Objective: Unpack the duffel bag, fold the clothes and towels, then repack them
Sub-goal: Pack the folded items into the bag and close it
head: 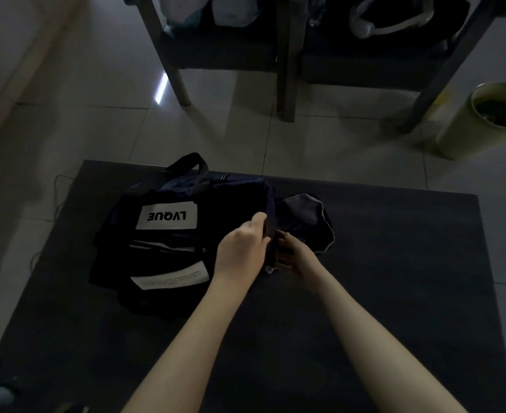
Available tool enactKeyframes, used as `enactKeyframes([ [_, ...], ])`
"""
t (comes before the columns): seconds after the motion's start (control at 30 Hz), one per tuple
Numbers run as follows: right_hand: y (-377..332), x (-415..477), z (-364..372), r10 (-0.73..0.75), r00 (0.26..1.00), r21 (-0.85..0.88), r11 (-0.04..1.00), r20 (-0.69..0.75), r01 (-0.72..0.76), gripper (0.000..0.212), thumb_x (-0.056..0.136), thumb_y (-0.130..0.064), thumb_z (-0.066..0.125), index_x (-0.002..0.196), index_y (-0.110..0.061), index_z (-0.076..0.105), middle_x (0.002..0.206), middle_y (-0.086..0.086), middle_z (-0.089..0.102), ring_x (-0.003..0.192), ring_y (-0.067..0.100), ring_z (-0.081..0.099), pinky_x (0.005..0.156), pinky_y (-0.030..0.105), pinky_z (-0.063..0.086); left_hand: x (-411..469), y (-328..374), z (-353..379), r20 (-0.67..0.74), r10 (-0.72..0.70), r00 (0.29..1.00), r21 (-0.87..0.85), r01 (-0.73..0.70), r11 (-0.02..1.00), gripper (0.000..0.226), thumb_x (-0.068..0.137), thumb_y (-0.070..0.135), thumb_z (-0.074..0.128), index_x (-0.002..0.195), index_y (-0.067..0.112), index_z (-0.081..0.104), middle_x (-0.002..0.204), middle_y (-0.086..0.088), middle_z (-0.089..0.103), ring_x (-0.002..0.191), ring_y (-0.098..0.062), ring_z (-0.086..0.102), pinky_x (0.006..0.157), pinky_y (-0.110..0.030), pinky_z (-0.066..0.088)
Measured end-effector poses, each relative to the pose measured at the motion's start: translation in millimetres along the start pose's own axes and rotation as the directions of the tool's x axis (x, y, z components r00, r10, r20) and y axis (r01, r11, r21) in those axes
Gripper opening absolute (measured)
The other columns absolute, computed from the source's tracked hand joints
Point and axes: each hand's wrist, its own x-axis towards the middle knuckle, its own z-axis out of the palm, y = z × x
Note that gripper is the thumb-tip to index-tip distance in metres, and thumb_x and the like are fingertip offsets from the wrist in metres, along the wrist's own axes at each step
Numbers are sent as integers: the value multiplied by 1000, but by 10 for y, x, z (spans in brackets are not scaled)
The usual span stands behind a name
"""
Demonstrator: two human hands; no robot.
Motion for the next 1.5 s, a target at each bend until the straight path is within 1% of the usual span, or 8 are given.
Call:
enactKeyframes([
  [0.2, 10, -23, 37, -26, 998, 4, 1000, 65, 26, 34, 99, -34, 45, 133, -32, 44, 116, -6, 61, 98, 21, 64, 84, 32, 54, -13, 23, -38, -33, -113, 993, -230, 102, 968, 48, 95, 21, 56, 138, 8, 42, 110, -14, 66, 100, -25, 65, 80, -26, 51],
  [0.5, -35, -15, 131, -57, 997, -34, 998, 52, 59, 39, 98, -33, 47, 136, -28, 41, 117, -1, 59, 90, 15, 61, 57, 19, 48, 24, 124, -67, -108, -78, 991, -105, 67, 992, 29, 100, 12, 42, 124, 4, 56, 102, -15, 68, 91, -26, 67, 74, -28, 52],
  [0.67, -25, 14, 160, -70, 996, -64, 995, 60, 74, 44, 97, -36, 48, 140, -28, 39, 117, -1, 60, 88, 11, 61, 66, 20, 49, -6, 173, -143, -179, -111, 978, -200, 75, 977, 27, 99, 11, 44, 118, 3, 60, 91, -14, 70, 81, -23, 69, 65, -23, 51],
  [0.83, -35, 40, 237, -78, 996, -105, 991, 46, 83, 47, 96, -34, 51, 142, -24, 41, 87, -6, 56, 62, 0, 53, 47, 13, 41, -52, 212, -115, -178, -117, 977, -266, 66, 962, 27, 100, 12, 43, 118, 5, 61, 94, -10, 70, 86, -17, 68, 67, -12, 47],
  [1.03, -106, -129, 265, -47, 999, -121, 992, -16, 44, 35, 101, -43, 30, 117, -26, 56, 115, 6, 59, 92, 18, 58, 77, 31, 48, -25, 64, -55, -23, -233, 972, -369, 208, 906, 29, 101, 21, 41, 121, 13, 60, 91, 0, 66, 87, -14, 65, 72, -19, 49],
  [1.17, -142, -363, 168, -96, 994, -72, 993, -50, 93, 41, 104, -35, 22, 132, -20, 49, 117, 1, 59, 105, 15, 57, 70, 17, 45, -107, 56, -56, 84, -216, 973, -349, 231, 908, 37, 101, 29, 40, 136, 19, 49, 117, -5, 65, 108, -19, 62, 91, -33, 51],
  [1.37, -268, -638, 186, -259, 955, -208, 952, -148, 225, 35, 100, -27, 43, 131, -13, 53, 125, 2, 58, 117, 16, 53, 84, 21, 42, -170, 1, -219, 135, -235, 963, -389, 269, 881, 43, 101, 31, 40, 143, 18, 40, 133, -4, 56, 125, -18, 51, 102, -29, 42],
  [1.5, -332, -857, 383, -538, 821, -440, 795, -194, 417, 38, 92, -19, 58, 129, -12, 53, 126, 0, 55, 118, 15, 52, 99, 30, 44, -263, -231, -383, 43, -270, 962, -358, 267, 895, 38, 101, 29, 41, 135, 15, 50, 128, -4, 59, 119, -18, 54, 97, -29, 44],
])
